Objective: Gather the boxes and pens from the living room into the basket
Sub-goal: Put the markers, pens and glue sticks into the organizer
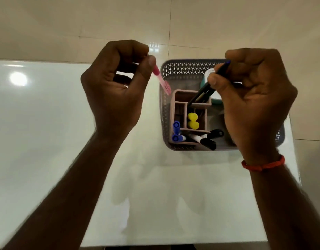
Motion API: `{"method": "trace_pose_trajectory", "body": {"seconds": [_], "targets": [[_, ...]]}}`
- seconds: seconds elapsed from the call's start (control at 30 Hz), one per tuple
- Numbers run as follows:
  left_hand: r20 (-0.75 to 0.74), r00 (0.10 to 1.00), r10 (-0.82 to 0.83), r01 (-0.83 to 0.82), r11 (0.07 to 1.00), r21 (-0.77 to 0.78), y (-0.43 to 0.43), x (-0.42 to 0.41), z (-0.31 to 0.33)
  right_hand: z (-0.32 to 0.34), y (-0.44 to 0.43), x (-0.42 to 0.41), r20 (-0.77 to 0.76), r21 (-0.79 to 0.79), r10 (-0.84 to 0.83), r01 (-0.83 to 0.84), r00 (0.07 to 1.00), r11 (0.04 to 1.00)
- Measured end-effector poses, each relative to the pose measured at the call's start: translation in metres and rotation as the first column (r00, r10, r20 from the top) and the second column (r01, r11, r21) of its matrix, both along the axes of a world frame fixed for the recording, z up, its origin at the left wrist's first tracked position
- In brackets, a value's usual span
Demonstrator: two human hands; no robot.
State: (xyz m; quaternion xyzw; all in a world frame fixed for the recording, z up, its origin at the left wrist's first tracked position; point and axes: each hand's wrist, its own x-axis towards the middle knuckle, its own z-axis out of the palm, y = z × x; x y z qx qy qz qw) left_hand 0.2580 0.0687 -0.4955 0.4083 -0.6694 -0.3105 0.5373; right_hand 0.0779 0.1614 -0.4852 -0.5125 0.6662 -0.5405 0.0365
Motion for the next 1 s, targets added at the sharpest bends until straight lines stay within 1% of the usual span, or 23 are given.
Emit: {"method": "trace_pose_trajectory", "body": {"seconds": [0.1, 0.2, 0.33, 0.4, 0.43, 0.5, 0.57, 0.63, 0.67, 0.8, 0.9, 0.97, 1.0], "targets": [[-0.009, 0.999, -0.032, 0.032, 0.999, 0.013, 0.003, -0.019, -0.004, 0.000, -0.004, -0.009, -0.008, -0.013, -0.020, 0.020, 1.000, 1.000], [0.017, 0.997, -0.072, 0.071, 0.997, 0.030, 0.005, -0.032, -0.014, -0.003, -0.007, -0.012, -0.031, 0.021, -0.038, 0.039, 0.999, 0.999], [0.103, 0.984, -0.147, 0.145, 0.989, 0.024, 0.004, -0.045, -0.028, -0.011, -0.008, -0.016, -0.056, 0.076, -0.028, 0.032, 0.998, 0.997], [0.131, 0.979, -0.158, 0.156, 0.988, 0.024, 0.001, -0.048, -0.035, -0.014, -0.008, -0.019, -0.068, 0.093, -0.019, 0.026, 0.998, 0.995], [0.156, 0.975, -0.161, 0.159, 0.987, 0.023, -0.002, -0.049, -0.039, -0.016, -0.008, -0.019, -0.066, 0.095, -0.018, 0.024, 0.998, 0.995], [0.253, 0.951, -0.177, 0.173, 0.984, 0.038, -0.005, -0.049, -0.046, -0.019, -0.008, -0.018, -0.047, 0.094, -0.022, 0.026, 0.999, 0.995], [0.356, 0.908, -0.220, 0.187, 0.975, 0.123, -0.008, -0.048, -0.051, -0.020, -0.008, -0.017, -0.033, 0.092, -0.027, 0.030, 0.999, 0.995], [0.403, 0.877, -0.262, 0.177, 0.956, 0.234, -0.011, -0.046, -0.054, -0.020, -0.010, -0.017, -0.051, 0.081, -0.026, 0.030, 0.998, 0.996], [0.420, 0.868, -0.264, 0.161, 0.951, 0.265, -0.012, -0.044, -0.056, -0.019, -0.011, -0.017, -0.074, 0.074, -0.025, 0.030, 0.997, 0.997], [0.525, 0.812, -0.254, 0.100, 0.947, 0.304, -0.009, -0.031, -0.059, -0.016, -0.011, -0.017, -0.144, 0.057, -0.035, 0.044, 0.989, 0.997], [0.563, 0.788, -0.247, 0.066, 0.944, 0.323, -0.001, -0.016, -0.066, -0.015, -0.009, -0.016, -0.169, 0.074, -0.048, 0.061, 0.985, 0.995], [0.573, 0.785, -0.236, 0.033, 0.939, 0.341, 0.006, -0.007, -0.073, -0.018, -0.010, -0.016, -0.170, 0.112, -0.037, 0.057, 0.985, 0.992], [0.574, 0.785, -0.233, 0.019, 0.935, 0.354, 0.010, -0.002, -0.076, -0.020, -0.011, -0.016, -0.166, 0.157, -0.012, 0.039, 0.986, 0.987]]}}
